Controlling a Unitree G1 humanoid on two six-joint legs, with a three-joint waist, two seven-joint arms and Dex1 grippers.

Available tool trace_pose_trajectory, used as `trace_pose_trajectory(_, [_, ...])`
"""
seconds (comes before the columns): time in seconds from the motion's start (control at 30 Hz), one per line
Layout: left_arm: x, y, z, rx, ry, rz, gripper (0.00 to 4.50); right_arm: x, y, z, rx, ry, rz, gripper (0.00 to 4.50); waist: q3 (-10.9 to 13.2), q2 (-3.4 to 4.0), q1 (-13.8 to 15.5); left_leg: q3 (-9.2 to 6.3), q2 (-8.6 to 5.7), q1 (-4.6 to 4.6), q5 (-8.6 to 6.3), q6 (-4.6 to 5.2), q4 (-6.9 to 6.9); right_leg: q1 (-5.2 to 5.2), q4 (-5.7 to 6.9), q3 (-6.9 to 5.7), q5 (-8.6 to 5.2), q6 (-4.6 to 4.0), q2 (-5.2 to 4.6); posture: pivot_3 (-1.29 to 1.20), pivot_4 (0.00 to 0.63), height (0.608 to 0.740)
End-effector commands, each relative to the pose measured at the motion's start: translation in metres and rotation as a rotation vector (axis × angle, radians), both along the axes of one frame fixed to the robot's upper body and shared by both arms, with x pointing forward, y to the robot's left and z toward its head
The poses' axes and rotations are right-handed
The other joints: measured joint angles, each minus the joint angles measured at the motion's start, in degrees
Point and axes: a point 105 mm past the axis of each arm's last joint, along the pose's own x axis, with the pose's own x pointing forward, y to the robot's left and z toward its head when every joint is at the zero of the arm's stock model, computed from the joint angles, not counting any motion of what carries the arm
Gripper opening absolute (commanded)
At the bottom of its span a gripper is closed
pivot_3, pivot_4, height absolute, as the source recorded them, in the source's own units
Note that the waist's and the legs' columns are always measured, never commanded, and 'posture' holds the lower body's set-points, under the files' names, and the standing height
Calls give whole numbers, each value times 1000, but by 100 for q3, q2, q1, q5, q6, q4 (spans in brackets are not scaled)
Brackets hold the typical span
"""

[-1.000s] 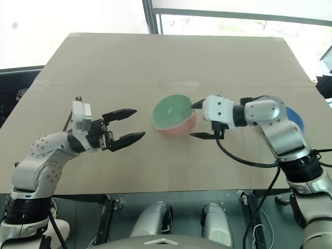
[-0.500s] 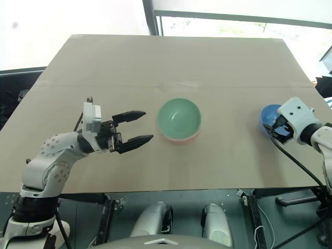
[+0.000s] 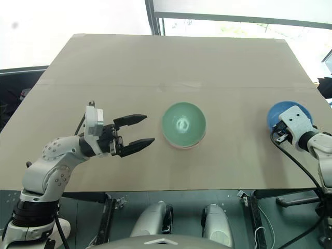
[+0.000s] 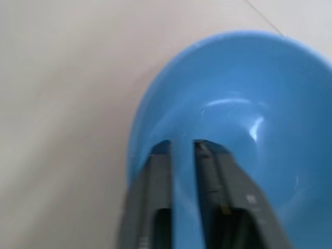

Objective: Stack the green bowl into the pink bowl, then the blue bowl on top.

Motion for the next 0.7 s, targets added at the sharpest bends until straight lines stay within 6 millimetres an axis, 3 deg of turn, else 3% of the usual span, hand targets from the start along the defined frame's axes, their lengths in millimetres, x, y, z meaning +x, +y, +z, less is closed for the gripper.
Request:
trace_pose_trajectory(0.03, [-4,0,9,-3,-46,-3,4500,3,16,35,84,-85,51,95,0,0,-1,0,0,0,0,0,0,0,0,0,0,0,0,0,150,740])
trace_pose_trajectory(0.07, [-3,0,9,-4,-45,-3,4500,3,20,41,113,-94,62,95,0,0,-1,0,1,0,0,0,0,0,0,0,0,0,0,0,150,740])
trace_pose_trajectory(0.17, [-3,-3,8,-6,-43,-7,4500,2,26,43,117,-82,72,926,0,0,1,-1,2,0,0,0,-1,0,0,-1,0,0,1,0,150,740])
trace_pose_trajectory(0.33, [-2,-4,8,-6,-44,-15,4500,3,26,35,130,-70,27,3038,-1,-2,21,-8,-4,-7,-1,1,0,1,-5,-9,0,0,-4,0,150,740])
trace_pose_trajectory(0.5, [-3,-4,8,1,-46,-18,4500,4,21,19,121,-33,-16,3038,-1,-2,0,-6,-1,-6,0,1,-1,0,-3,-9,0,0,-1,0,150,740])
trace_pose_trajectory(0.6, [-4,-4,8,4,-47,-22,4500,7,19,11,122,-18,-26,2388,-1,-2,3,-4,-2,-6,-1,1,0,0,-3,-7,0,0,-1,0,150,740])
trace_pose_trajectory(0.7, [-3,-3,8,11,-50,-23,4500,10,17,7,113,-18,-32,1251,-1,-1,1,-5,-2,-6,-1,1,0,0,-3,-7,0,0,-1,0,150,740])
